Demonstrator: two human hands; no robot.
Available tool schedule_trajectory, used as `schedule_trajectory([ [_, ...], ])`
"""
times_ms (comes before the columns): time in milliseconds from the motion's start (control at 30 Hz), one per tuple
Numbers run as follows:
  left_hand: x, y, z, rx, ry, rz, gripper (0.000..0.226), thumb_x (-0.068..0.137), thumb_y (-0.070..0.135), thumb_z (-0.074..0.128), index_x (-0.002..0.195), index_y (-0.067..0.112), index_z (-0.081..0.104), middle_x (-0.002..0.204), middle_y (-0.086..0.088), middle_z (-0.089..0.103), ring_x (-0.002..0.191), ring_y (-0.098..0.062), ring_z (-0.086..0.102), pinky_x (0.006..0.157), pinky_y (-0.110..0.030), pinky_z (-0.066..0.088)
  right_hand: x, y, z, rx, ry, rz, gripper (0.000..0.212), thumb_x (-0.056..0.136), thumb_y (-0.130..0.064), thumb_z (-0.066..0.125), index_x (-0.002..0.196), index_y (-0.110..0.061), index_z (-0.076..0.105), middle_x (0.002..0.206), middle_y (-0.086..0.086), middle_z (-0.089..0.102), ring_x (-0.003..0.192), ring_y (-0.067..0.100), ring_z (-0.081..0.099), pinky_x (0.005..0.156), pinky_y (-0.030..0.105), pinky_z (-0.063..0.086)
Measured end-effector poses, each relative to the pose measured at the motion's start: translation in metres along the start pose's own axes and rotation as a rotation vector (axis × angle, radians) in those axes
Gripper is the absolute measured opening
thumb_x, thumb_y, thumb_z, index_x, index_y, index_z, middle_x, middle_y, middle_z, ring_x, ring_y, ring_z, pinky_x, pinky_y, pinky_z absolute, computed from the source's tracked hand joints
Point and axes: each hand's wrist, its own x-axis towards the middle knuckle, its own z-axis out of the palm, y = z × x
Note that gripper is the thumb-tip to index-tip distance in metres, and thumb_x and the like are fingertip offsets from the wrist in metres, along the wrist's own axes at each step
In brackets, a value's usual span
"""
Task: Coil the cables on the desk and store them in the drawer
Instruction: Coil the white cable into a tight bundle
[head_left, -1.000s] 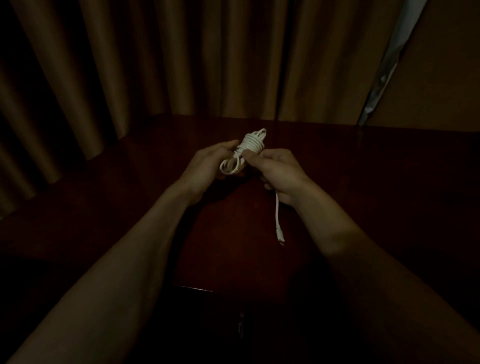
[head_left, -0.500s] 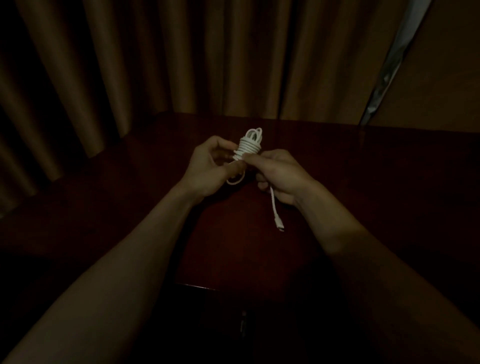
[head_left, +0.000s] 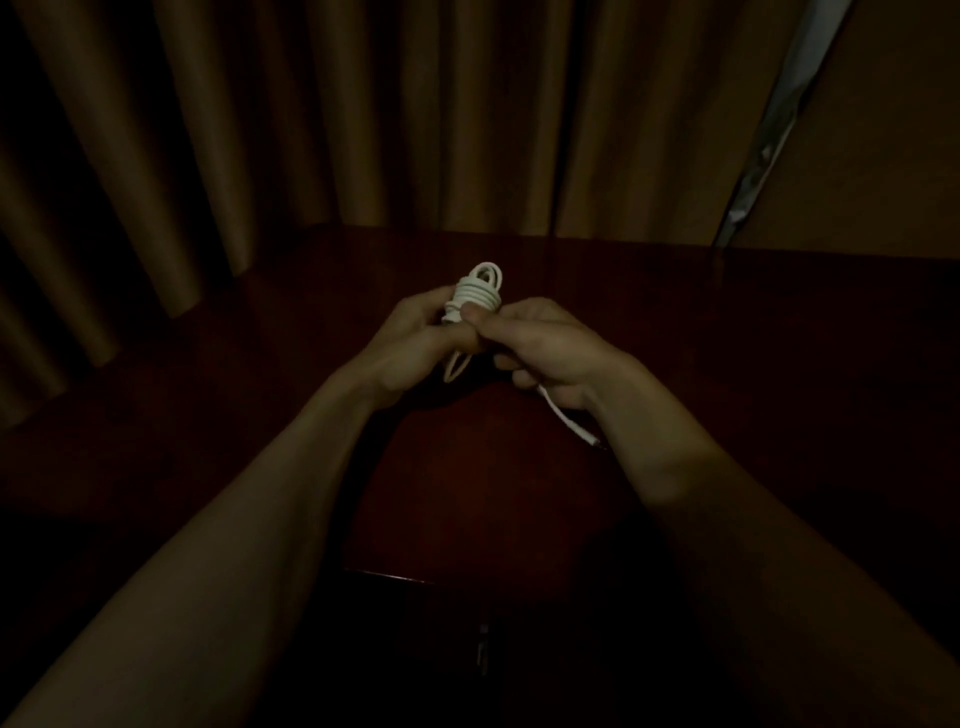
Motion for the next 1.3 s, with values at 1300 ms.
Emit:
schedule_trajectory([
  [1300, 0.010, 0.005, 0.018, -0.347, 0.730, -0.079, 0.038, 0.088, 0.022, 0.083, 0.098, 0.015, 0.047, 0.104, -0.009, 0.070, 0.092, -0.018, 0.077, 0.081, -0.043, 0.065, 0.006, 0.005, 0.020, 0.203, 0.402, -0.208, 0.020, 0.101, -0.004, 0.059, 0.118, -0.005, 0.069, 0.094, 0.005, 0.070, 0.067, 0.004, 0.062, 0.058, 0.017, 0.050],
])
